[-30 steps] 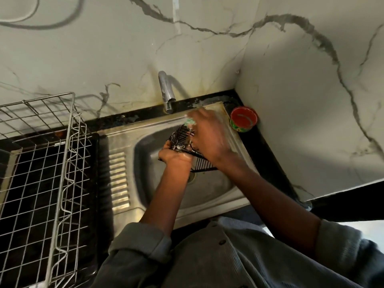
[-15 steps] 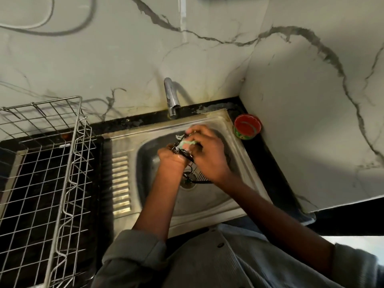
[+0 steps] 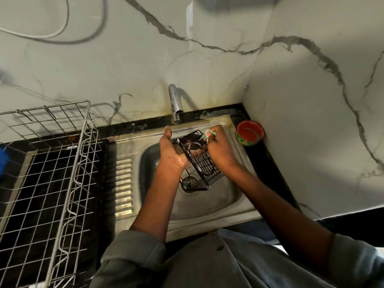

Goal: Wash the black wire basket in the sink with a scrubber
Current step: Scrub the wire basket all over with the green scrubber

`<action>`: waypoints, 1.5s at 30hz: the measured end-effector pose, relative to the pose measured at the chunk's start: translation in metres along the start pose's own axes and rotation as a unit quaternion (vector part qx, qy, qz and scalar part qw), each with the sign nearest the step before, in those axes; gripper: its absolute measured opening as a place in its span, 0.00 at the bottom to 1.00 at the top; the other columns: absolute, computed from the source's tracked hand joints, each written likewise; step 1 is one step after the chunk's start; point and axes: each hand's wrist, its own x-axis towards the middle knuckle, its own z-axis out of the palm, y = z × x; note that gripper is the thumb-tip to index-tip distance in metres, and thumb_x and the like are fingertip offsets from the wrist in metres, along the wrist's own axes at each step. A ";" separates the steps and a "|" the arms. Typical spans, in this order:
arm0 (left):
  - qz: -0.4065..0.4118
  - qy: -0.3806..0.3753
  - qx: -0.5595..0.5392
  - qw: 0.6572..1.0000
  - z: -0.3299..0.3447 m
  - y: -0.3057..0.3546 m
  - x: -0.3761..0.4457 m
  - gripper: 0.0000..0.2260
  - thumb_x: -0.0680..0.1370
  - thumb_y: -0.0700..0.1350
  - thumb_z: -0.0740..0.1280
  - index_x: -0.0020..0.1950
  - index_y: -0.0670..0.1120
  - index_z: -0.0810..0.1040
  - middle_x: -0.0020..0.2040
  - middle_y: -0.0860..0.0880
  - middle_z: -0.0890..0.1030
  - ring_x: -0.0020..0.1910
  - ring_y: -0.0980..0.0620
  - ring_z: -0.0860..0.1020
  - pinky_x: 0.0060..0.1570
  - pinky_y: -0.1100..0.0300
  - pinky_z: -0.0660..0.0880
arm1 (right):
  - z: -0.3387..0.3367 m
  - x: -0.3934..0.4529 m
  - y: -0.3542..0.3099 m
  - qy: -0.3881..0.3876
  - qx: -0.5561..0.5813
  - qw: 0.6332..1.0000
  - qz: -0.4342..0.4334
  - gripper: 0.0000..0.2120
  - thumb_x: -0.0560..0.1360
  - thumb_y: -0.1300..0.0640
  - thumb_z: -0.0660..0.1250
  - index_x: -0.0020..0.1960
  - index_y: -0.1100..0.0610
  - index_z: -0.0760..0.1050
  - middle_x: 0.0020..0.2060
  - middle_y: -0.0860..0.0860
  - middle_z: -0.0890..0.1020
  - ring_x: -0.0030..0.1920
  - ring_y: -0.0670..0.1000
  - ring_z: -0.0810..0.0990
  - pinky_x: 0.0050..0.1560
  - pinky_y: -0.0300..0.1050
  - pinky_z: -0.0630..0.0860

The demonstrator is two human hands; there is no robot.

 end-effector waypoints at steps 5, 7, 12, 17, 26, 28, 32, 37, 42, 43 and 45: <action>0.029 -0.008 0.155 0.987 0.003 -0.015 0.000 0.49 0.70 0.83 0.54 0.68 0.43 0.81 0.60 0.38 0.85 0.60 0.37 0.83 0.67 0.39 0.75 | 0.022 0.031 0.041 -0.016 0.032 0.998 0.061 0.20 0.73 0.35 0.51 0.59 0.40 0.71 0.45 0.45 0.83 0.44 0.51 0.84 0.47 0.61 0.83; 0.047 -0.013 0.183 0.982 0.005 -0.026 -0.010 0.45 0.73 0.82 0.49 0.58 0.45 0.85 0.56 0.40 0.86 0.53 0.41 0.85 0.58 0.43 0.81 | 0.021 0.034 0.036 -0.002 0.094 0.990 0.100 0.24 0.73 0.36 0.53 0.62 0.44 0.73 0.45 0.48 0.84 0.43 0.52 0.84 0.46 0.57 0.83; 0.048 -0.041 0.177 0.982 -0.006 -0.040 -0.008 0.47 0.75 0.80 0.45 0.63 0.45 0.84 0.60 0.36 0.85 0.60 0.37 0.84 0.60 0.39 0.81 | -0.005 0.014 -0.012 0.015 0.339 0.926 0.164 0.15 0.77 0.64 0.59 0.56 0.61 0.82 0.44 0.59 0.87 0.40 0.58 0.87 0.37 0.52 0.84; 0.035 -0.059 0.148 0.987 -0.010 -0.035 0.009 0.44 0.78 0.77 0.45 0.67 0.44 0.82 0.64 0.36 0.83 0.66 0.36 0.80 0.71 0.32 0.69 | -0.009 0.019 -0.010 0.034 0.417 0.887 0.196 0.10 0.79 0.65 0.61 0.54 0.59 0.80 0.40 0.57 0.85 0.32 0.50 0.85 0.30 0.43 0.80; 0.035 -0.104 0.134 0.985 -0.013 -0.033 0.012 0.39 0.81 0.74 0.48 0.69 0.46 0.81 0.65 0.37 0.82 0.63 0.36 0.82 0.57 0.39 0.80 | -0.010 0.010 -0.015 0.058 0.432 0.884 0.166 0.11 0.77 0.67 0.69 0.55 0.55 0.83 0.46 0.52 0.88 0.43 0.51 0.87 0.36 0.42 0.82; 0.031 -0.119 0.088 0.988 -0.015 -0.031 0.012 0.42 0.78 0.77 0.50 0.72 0.45 0.79 0.67 0.35 0.81 0.65 0.34 0.80 0.59 0.36 0.78 | -0.011 0.010 -0.022 0.066 0.391 0.907 0.142 0.08 0.76 0.64 0.72 0.51 0.54 0.84 0.46 0.51 0.88 0.46 0.52 0.87 0.40 0.43 0.83; 0.000 -0.189 0.009 0.982 -0.017 -0.028 0.008 0.48 0.74 0.80 0.53 0.76 0.43 0.75 0.69 0.32 0.78 0.66 0.32 0.79 0.62 0.30 0.76 | -0.017 0.005 -0.031 0.088 0.208 0.972 0.068 0.05 0.77 0.59 0.72 0.50 0.50 0.83 0.48 0.48 0.86 0.48 0.50 0.86 0.46 0.48 0.84; 0.002 -0.213 -0.015 0.977 -0.008 -0.028 0.004 0.49 0.75 0.79 0.53 0.77 0.40 0.73 0.69 0.34 0.77 0.65 0.35 0.79 0.62 0.40 0.79 | -0.029 -0.028 -0.043 0.135 -0.237 0.949 -0.155 0.13 0.73 0.50 0.67 0.56 0.48 0.82 0.61 0.45 0.78 0.64 0.54 0.74 0.59 0.56 0.73; 0.031 -0.168 -0.011 0.985 -0.012 -0.031 0.019 0.44 0.74 0.79 0.58 0.66 0.42 0.83 0.61 0.39 0.82 0.66 0.40 0.79 0.78 0.42 0.65 | -0.027 -0.026 -0.052 -0.063 -0.143 0.975 -0.159 0.05 0.74 0.57 0.75 0.46 0.48 0.86 0.44 0.41 0.83 0.41 0.39 0.79 0.43 0.40 0.78; 0.040 -0.159 0.005 0.986 -0.010 -0.033 0.016 0.43 0.75 0.79 0.57 0.67 0.43 0.83 0.63 0.39 0.83 0.66 0.40 0.80 0.75 0.43 0.69 | -0.023 -0.020 -0.056 -0.044 -0.165 0.972 -0.163 0.05 0.75 0.57 0.74 0.46 0.47 0.86 0.43 0.41 0.84 0.40 0.39 0.79 0.43 0.39 0.77; 0.059 -0.151 0.035 0.986 -0.001 -0.039 0.004 0.39 0.79 0.75 0.54 0.61 0.45 0.87 0.61 0.39 0.85 0.60 0.42 0.84 0.61 0.47 0.81 | -0.020 -0.005 -0.067 0.006 -0.229 0.959 -0.170 0.04 0.76 0.55 0.72 0.46 0.48 0.86 0.44 0.44 0.86 0.41 0.43 0.81 0.42 0.38 0.72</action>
